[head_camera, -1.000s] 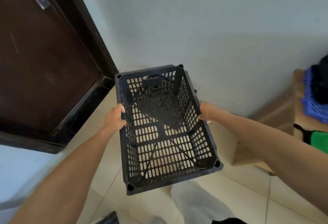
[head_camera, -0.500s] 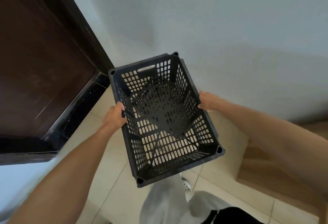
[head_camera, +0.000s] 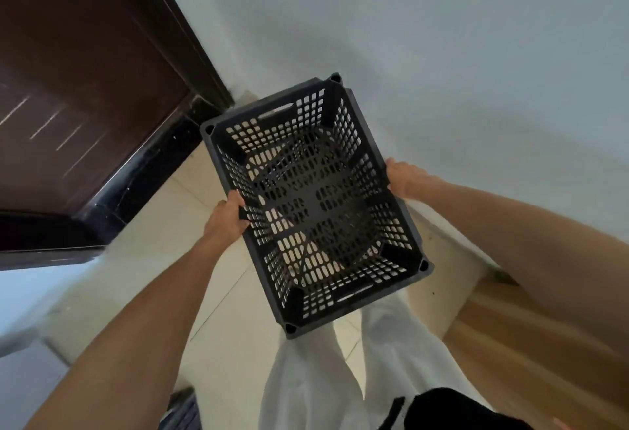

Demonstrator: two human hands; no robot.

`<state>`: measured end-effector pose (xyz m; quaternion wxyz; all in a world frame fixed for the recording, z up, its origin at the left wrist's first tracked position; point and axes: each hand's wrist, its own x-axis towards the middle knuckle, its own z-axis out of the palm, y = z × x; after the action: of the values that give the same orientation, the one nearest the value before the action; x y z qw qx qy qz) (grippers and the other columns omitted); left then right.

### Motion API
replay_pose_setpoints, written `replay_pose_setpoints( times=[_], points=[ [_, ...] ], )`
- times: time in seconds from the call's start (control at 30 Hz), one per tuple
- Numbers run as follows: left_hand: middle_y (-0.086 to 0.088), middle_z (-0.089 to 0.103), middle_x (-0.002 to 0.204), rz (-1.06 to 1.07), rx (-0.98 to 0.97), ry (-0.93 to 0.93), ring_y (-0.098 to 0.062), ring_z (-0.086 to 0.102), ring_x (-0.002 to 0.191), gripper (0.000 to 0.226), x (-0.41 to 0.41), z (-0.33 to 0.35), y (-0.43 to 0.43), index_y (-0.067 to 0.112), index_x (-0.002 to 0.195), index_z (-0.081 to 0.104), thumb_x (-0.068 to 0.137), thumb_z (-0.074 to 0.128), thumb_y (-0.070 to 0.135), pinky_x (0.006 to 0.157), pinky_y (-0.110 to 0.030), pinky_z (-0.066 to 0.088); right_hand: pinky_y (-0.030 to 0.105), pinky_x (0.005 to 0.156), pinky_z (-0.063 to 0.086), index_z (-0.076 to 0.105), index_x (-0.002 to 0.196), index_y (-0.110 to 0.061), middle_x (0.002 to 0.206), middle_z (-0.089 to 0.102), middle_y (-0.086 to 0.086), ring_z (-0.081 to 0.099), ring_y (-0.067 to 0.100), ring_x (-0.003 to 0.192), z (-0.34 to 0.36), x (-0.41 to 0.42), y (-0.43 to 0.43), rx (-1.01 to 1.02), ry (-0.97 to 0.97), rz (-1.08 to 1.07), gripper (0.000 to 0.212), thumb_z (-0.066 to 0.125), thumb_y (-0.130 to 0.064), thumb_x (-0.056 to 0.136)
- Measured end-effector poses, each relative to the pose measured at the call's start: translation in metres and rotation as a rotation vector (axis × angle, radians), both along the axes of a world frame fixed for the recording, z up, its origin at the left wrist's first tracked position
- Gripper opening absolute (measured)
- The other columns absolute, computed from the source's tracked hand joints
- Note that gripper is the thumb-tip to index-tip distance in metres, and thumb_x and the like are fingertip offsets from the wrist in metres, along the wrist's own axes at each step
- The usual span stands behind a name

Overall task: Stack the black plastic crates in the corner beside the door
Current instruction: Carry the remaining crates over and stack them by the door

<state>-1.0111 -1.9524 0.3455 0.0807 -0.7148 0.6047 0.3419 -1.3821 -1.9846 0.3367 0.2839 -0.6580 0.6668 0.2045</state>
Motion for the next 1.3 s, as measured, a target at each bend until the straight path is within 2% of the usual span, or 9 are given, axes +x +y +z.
replay_pose_setpoints(
  times=[0.23,0.4,0.5,0.6,0.73,0.87,0.93,1.1,1.3],
  points=[
    [-0.021,0.056,0.118,0.161,0.050,-0.003,-0.036,0.060,0.103,0.037,-0.036,-0.030,0.004,0.011,0.118,0.041,0.089,0.065,0.006,0.091,-0.049,0.053,0.037,0.083,0.046,0.043,0.128,0.002,0.127,0.055,0.022,0.057,0.036,0.114,-0.024,-0.028,-0.054,0.011,-0.004,0.154,0.037,0.046,-0.010,0.093],
    [-0.025,0.057,0.116,0.211,0.068,0.008,-0.040,0.059,0.102,0.038,-0.051,-0.056,-0.002,0.007,0.119,0.042,0.088,0.066,0.005,0.086,-0.044,0.049,0.036,0.081,0.046,0.045,0.128,0.003,0.126,0.055,0.023,0.058,0.037,0.112,-0.050,-0.037,-0.081,0.025,0.024,0.200,0.036,0.047,-0.009,0.094],
    [-0.026,0.058,0.113,0.211,0.086,0.019,-0.041,0.060,0.099,0.039,-0.057,-0.070,-0.007,0.004,0.120,0.043,0.088,0.066,0.004,0.083,-0.044,0.048,0.037,0.083,0.048,0.046,0.127,0.004,0.125,0.055,0.023,0.058,0.036,0.111,-0.062,-0.040,-0.094,0.055,0.019,0.196,0.035,0.048,-0.012,0.095],
    [-0.026,0.058,0.113,0.218,0.104,0.036,-0.040,0.060,0.099,0.040,-0.060,-0.082,-0.014,0.005,0.121,0.043,0.088,0.065,0.002,0.084,-0.045,0.049,0.032,0.076,0.044,0.048,0.124,0.007,0.121,0.056,0.023,0.059,0.036,0.107,-0.076,-0.043,-0.103,0.078,-0.004,0.192,0.032,0.045,-0.009,0.097],
    [-0.025,0.057,0.112,0.240,0.132,0.040,-0.036,0.058,0.095,0.040,-0.059,-0.097,-0.024,0.005,0.121,0.042,0.088,0.064,0.001,0.074,-0.038,0.043,0.032,0.072,0.043,0.041,0.130,0.005,0.119,0.057,0.024,0.060,0.036,0.103,-0.095,-0.039,-0.110,0.115,-0.004,0.150,0.036,0.045,-0.008,0.096],
    [-0.025,0.056,0.115,0.276,0.162,0.048,-0.037,0.057,0.100,0.042,-0.053,-0.110,-0.032,0.005,0.122,0.042,0.087,0.063,-0.001,0.075,-0.035,0.040,0.037,0.080,0.046,0.035,0.132,0.006,0.121,0.055,0.026,0.058,0.037,0.107,-0.109,-0.029,-0.119,0.143,-0.019,0.125,0.041,0.048,-0.012,0.097],
    [-0.024,0.055,0.115,0.294,0.168,0.039,-0.037,0.057,0.100,0.042,-0.050,-0.115,-0.036,0.005,0.122,0.042,0.086,0.063,-0.002,0.075,-0.035,0.040,0.037,0.078,0.045,0.035,0.131,0.006,0.119,0.055,0.026,0.058,0.038,0.106,-0.115,-0.026,-0.124,0.136,-0.021,0.113,0.041,0.048,-0.010,0.096],
    [-0.023,0.056,0.111,0.296,0.174,0.025,-0.028,0.052,0.087,0.042,-0.051,-0.120,-0.040,0.007,0.121,0.042,0.085,0.063,-0.002,0.071,-0.036,0.040,0.035,0.071,0.042,0.037,0.128,0.002,0.113,0.056,0.023,0.059,0.038,0.100,-0.121,-0.026,-0.131,0.115,-0.007,0.123,0.037,0.047,-0.007,0.094],
    [-0.021,0.055,0.111,0.308,0.156,0.020,-0.027,0.050,0.089,0.043,-0.055,-0.121,-0.036,0.009,0.121,0.043,0.085,0.063,-0.001,0.073,-0.035,0.039,0.037,0.069,0.044,0.039,0.124,0.001,0.110,0.058,0.023,0.060,0.038,0.096,-0.119,-0.028,-0.133,0.111,0.006,0.152,0.033,0.049,-0.008,0.093]
  ],
)
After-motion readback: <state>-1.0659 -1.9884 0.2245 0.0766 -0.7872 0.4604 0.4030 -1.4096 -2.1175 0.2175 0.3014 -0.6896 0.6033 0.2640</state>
